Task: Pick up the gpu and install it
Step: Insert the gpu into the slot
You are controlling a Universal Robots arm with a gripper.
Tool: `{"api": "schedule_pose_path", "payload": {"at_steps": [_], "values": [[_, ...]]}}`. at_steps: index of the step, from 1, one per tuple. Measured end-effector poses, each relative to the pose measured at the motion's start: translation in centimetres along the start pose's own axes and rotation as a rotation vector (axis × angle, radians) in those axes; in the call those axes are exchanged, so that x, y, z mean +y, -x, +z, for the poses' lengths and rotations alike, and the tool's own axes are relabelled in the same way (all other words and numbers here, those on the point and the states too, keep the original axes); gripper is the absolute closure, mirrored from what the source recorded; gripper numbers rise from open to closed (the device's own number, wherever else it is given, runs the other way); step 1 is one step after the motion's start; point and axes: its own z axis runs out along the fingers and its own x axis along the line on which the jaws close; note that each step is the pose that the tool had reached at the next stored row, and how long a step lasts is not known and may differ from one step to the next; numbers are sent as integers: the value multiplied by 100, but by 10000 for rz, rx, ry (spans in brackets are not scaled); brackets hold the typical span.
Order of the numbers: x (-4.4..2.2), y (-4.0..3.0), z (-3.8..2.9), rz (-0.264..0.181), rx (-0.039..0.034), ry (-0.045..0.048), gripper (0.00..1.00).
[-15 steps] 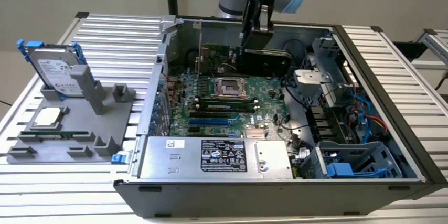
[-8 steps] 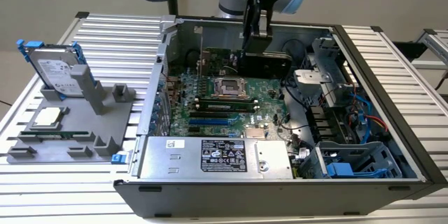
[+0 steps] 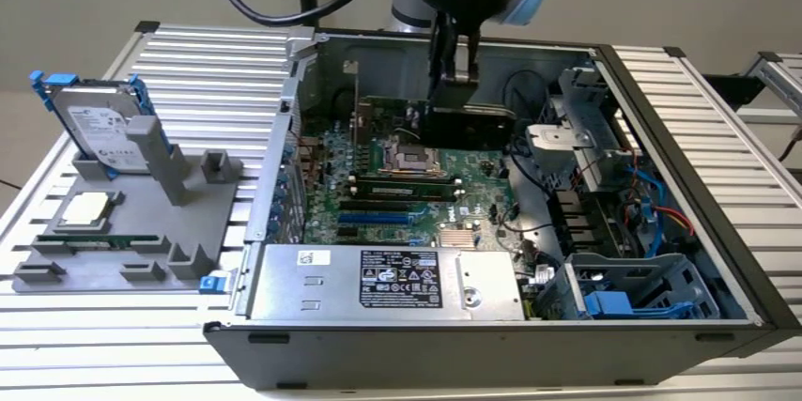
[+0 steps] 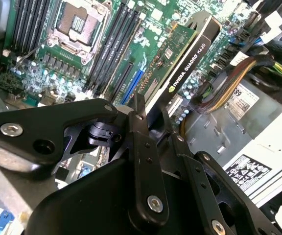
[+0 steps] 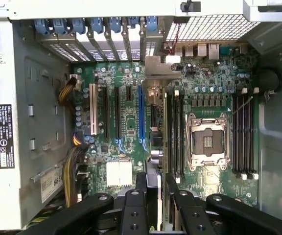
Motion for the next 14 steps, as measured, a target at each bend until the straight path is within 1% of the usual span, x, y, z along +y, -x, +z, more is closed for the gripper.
{"api": "schedule_pose_path", "payload": {"at_steps": [6, 14], "values": [[28, -2, 66, 0, -2, -1, 100], [95, -8, 213, -1, -1, 1, 100]]}}
